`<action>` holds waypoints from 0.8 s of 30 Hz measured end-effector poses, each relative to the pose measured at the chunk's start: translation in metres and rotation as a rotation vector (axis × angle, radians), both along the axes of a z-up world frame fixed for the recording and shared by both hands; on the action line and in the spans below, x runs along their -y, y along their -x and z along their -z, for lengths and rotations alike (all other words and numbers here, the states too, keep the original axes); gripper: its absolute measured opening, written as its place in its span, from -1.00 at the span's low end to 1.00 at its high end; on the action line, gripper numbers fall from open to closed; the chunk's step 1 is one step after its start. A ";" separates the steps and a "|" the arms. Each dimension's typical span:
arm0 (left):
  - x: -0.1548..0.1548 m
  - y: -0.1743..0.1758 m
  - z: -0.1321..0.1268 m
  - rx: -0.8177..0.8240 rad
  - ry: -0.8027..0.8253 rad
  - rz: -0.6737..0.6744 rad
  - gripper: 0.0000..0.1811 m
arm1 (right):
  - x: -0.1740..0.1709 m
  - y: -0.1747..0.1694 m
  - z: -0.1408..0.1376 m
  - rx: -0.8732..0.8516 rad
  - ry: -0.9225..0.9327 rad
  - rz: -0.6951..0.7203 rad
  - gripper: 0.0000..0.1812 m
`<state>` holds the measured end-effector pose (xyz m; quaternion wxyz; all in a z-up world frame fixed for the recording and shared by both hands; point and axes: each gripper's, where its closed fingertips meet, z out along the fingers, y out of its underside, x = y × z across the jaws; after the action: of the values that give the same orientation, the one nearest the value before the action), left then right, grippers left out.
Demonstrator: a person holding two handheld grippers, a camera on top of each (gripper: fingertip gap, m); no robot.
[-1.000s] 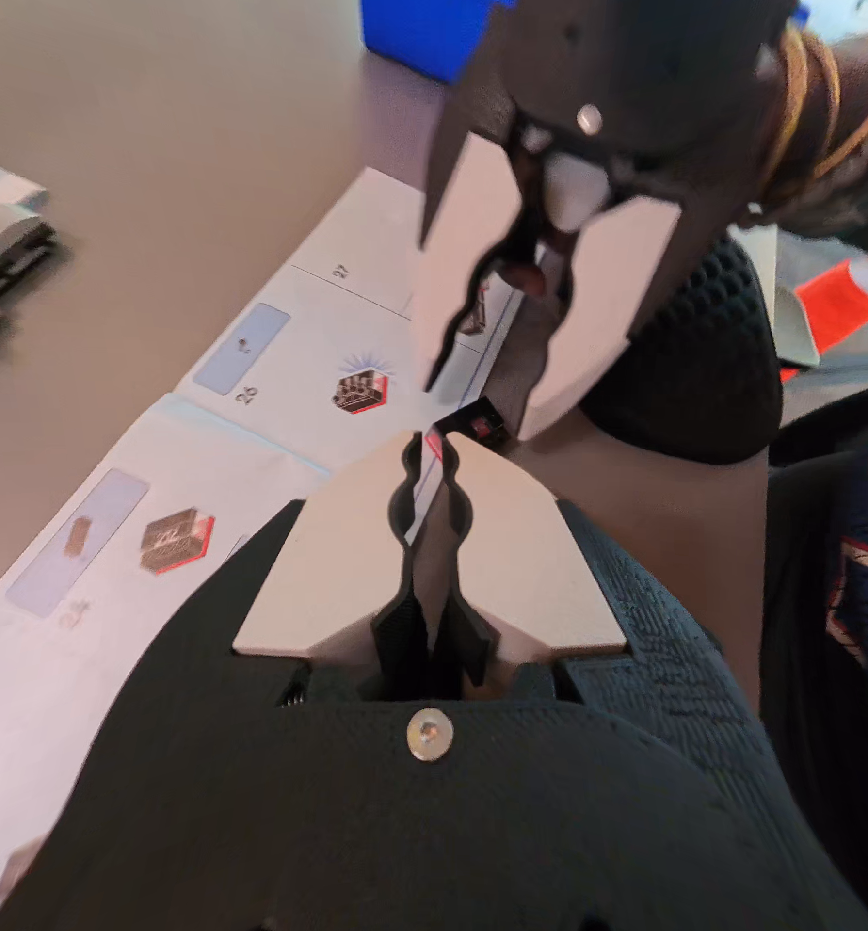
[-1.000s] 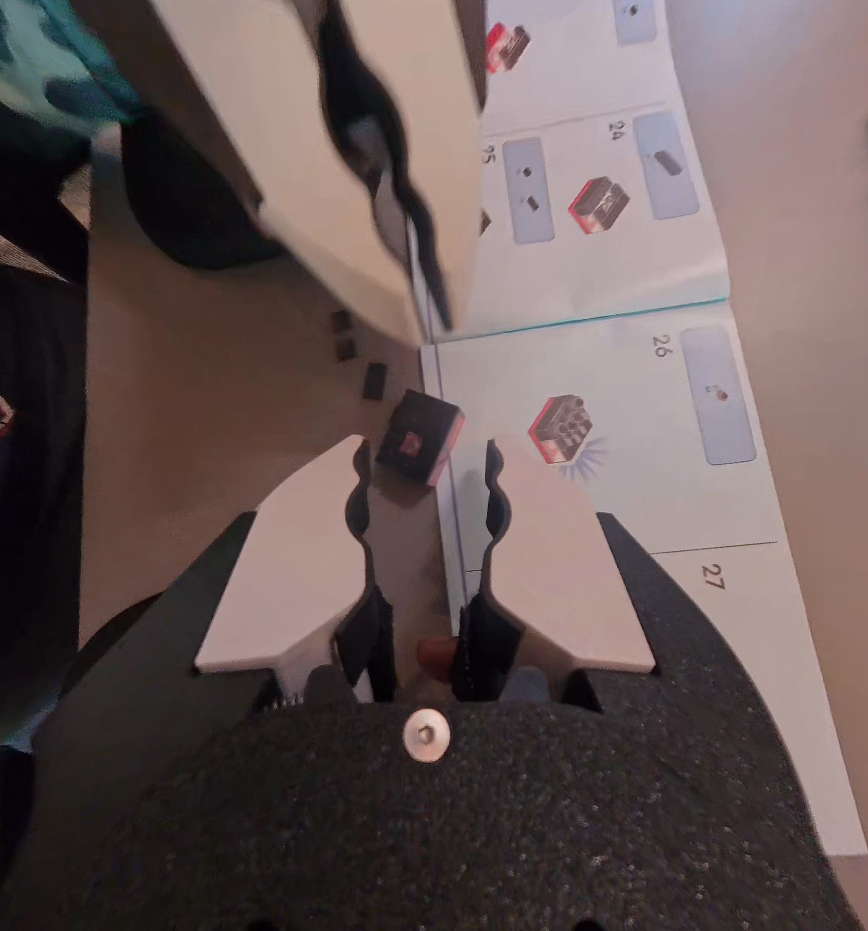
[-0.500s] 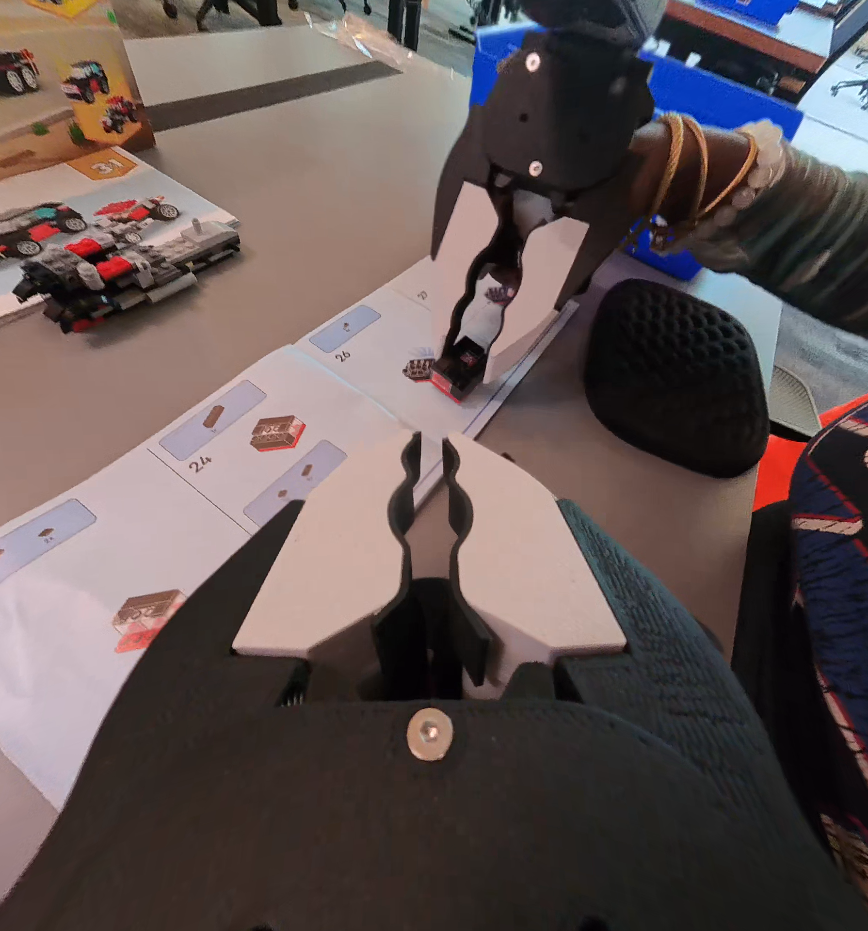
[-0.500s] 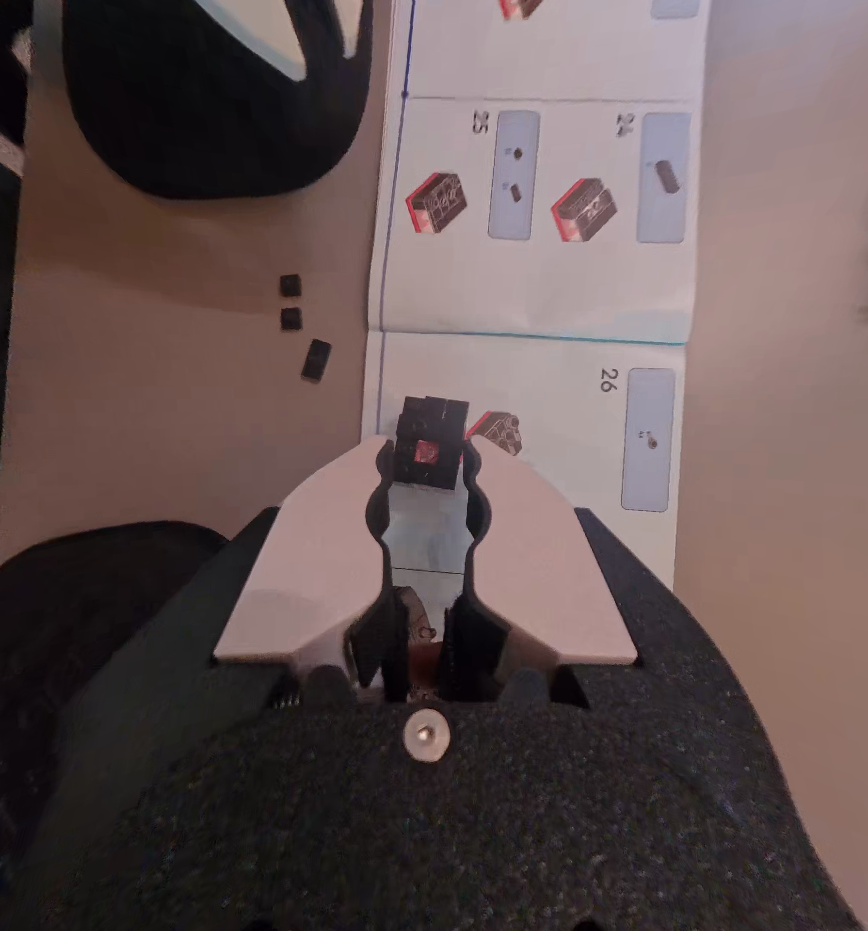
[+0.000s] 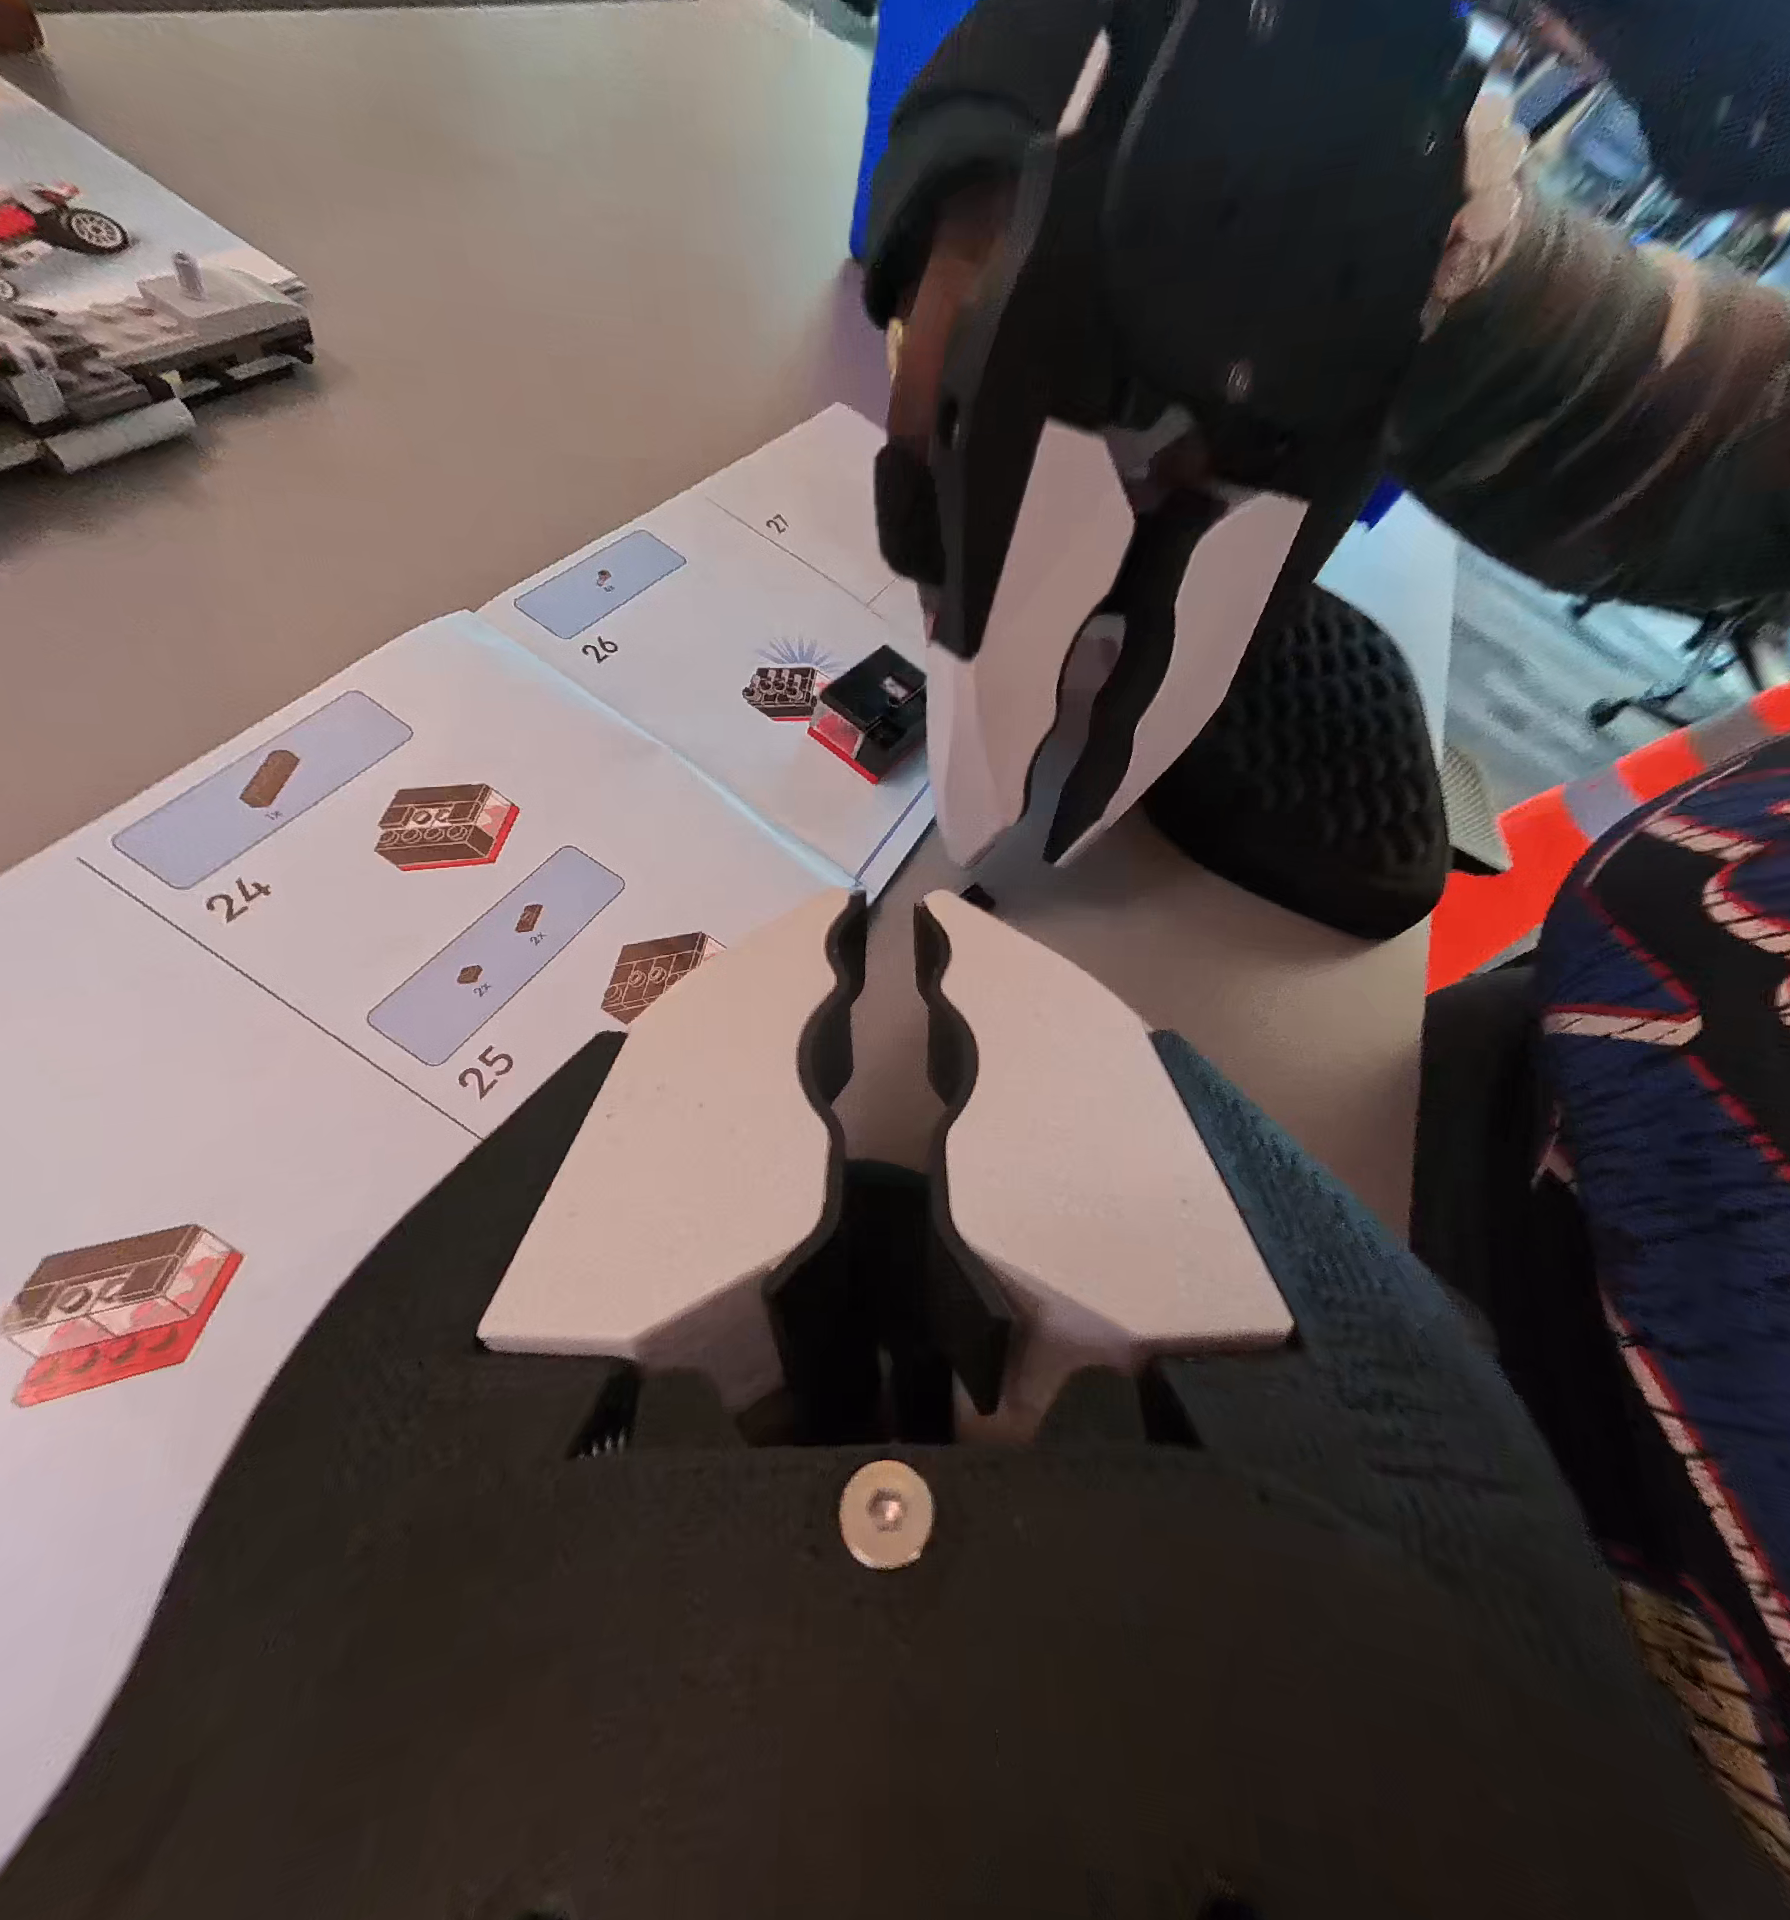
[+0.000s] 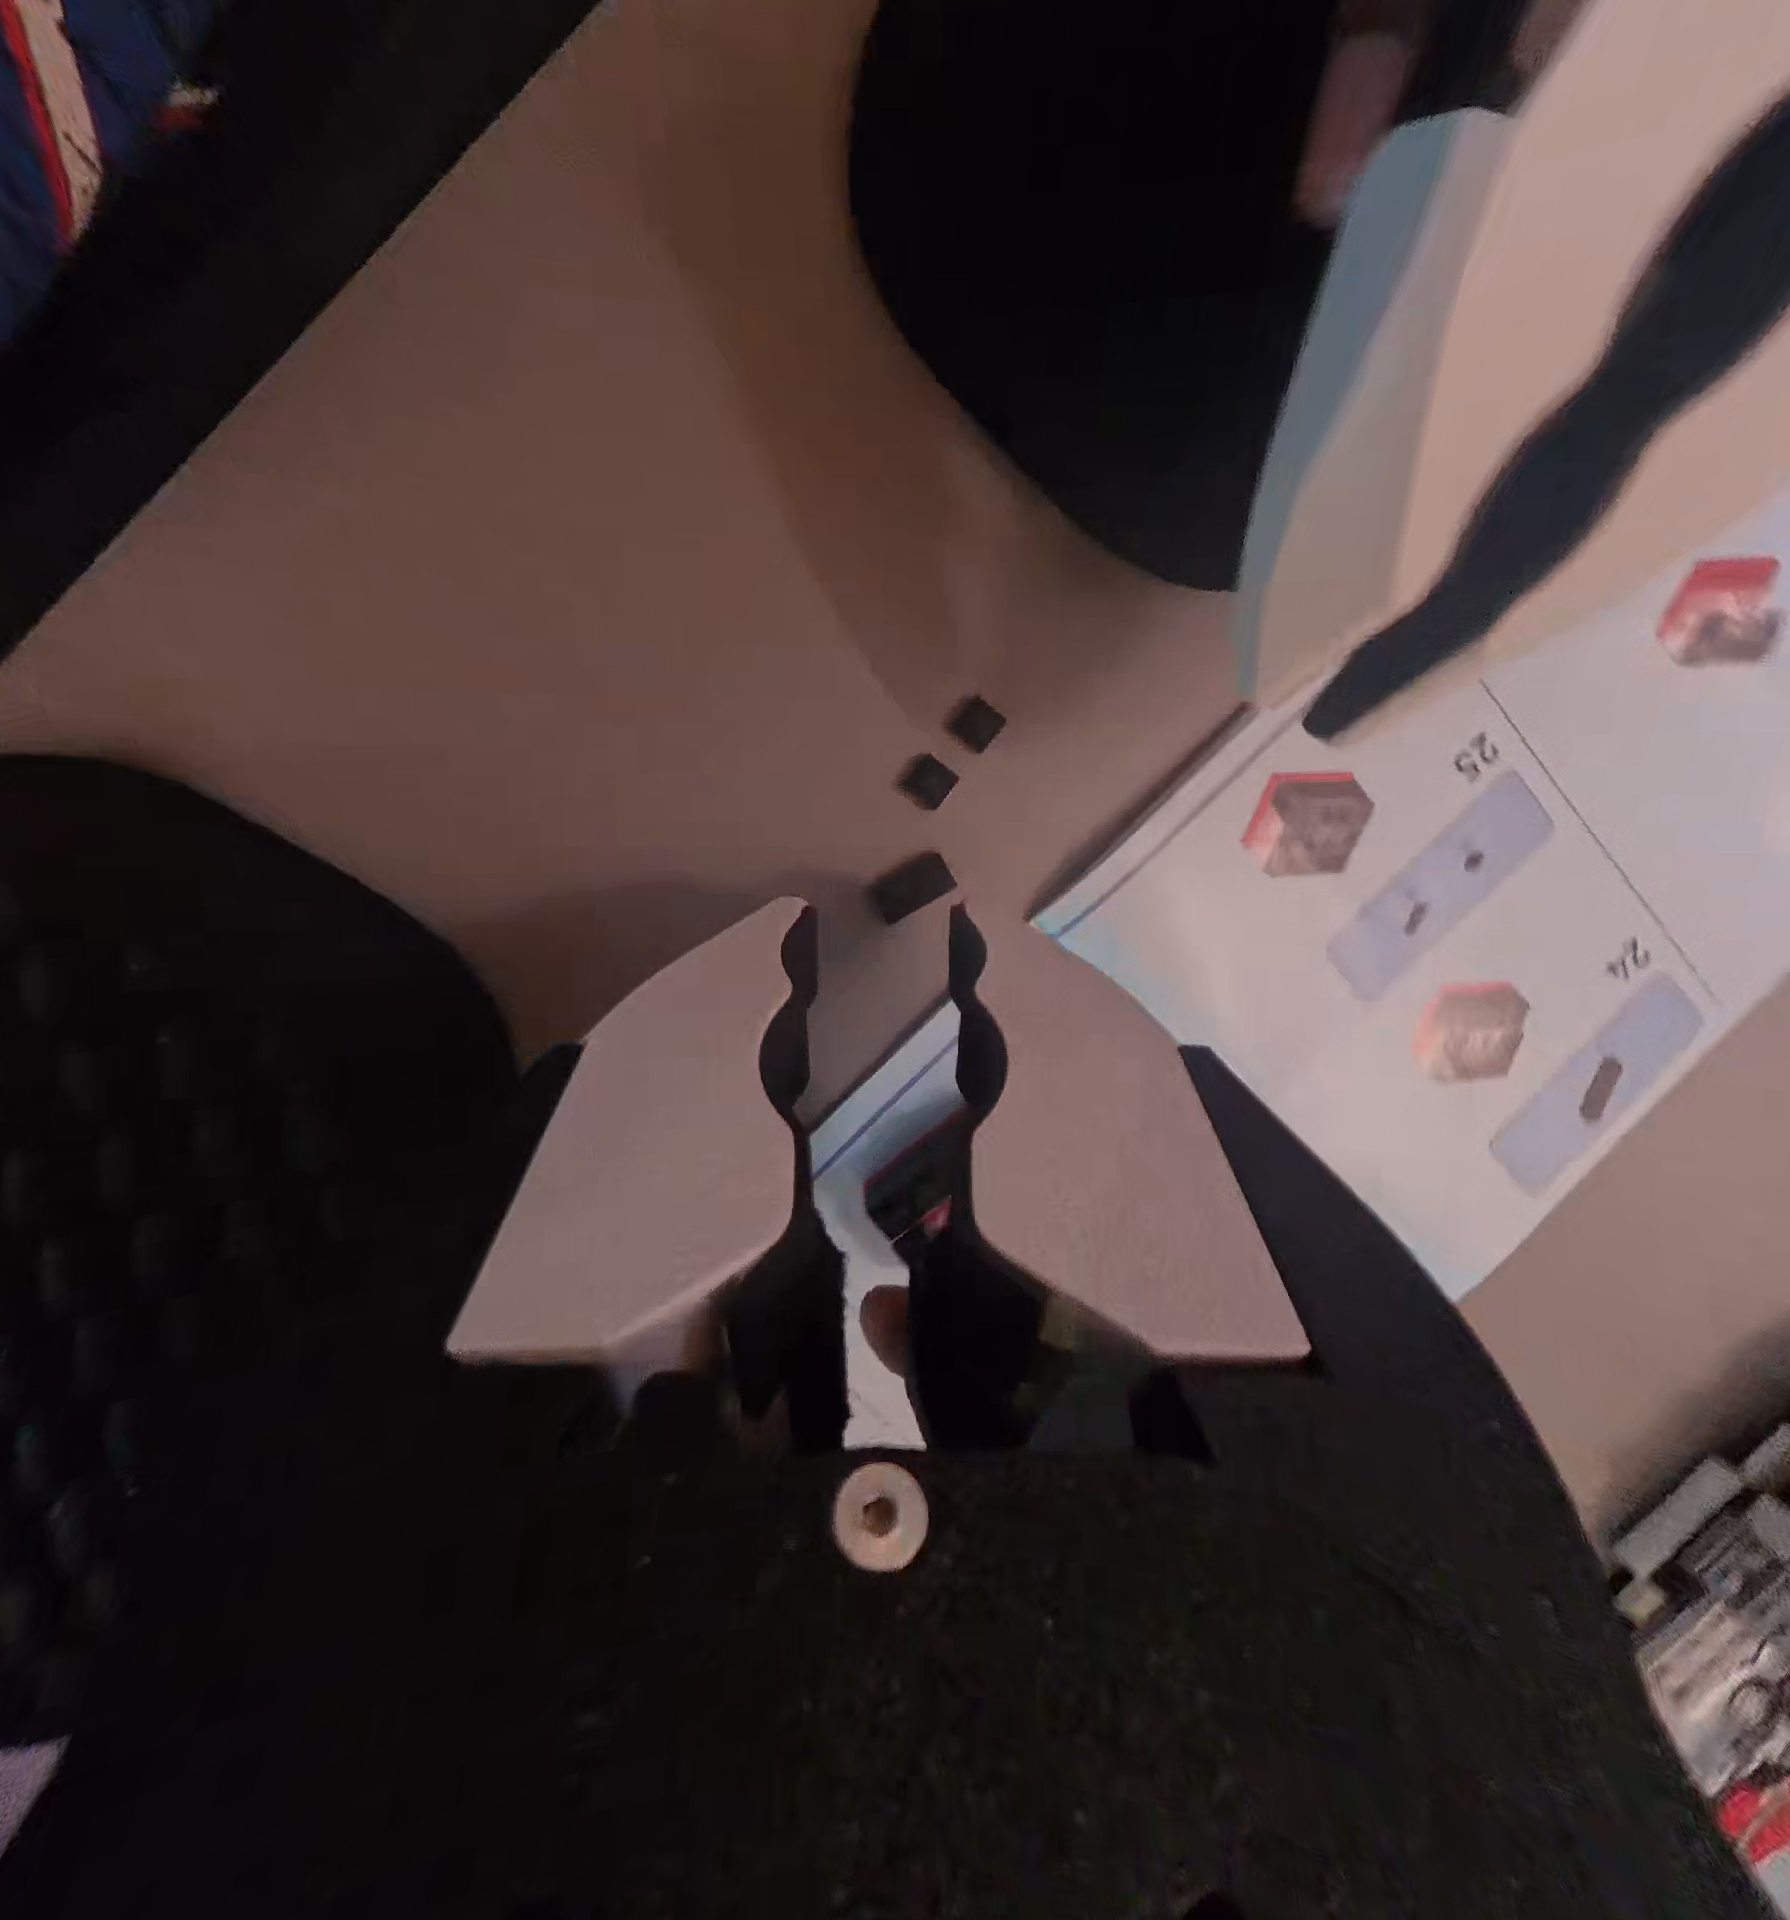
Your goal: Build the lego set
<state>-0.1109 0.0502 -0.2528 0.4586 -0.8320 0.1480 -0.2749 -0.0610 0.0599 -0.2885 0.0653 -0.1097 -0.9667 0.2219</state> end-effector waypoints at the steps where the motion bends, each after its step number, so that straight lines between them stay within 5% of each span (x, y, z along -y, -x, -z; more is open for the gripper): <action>1: 0.000 0.001 -0.002 0.034 0.003 -0.001 -0.90 | 0.002 0.002 0.000 0.020 -0.008 -0.032 -0.74; 7: 0.001 0.007 -0.012 0.169 -0.021 -0.003 -0.92 | 0.006 0.009 0.007 0.044 -0.113 -0.178 -0.73; 15: 0.002 0.003 -0.007 0.127 -0.002 0.010 -0.92 | 0.004 0.004 0.013 0.096 -0.215 -0.342 -0.74; 24: 0.002 0.004 -0.007 0.139 0.001 0.013 -0.92 | 0.003 0.004 0.017 0.109 -0.222 -0.358 -0.82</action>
<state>-0.1146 0.0482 -0.2460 0.4654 -0.8103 0.1209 -0.3348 -0.0651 0.0570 -0.3051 -0.0159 0.0597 -0.9914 0.1157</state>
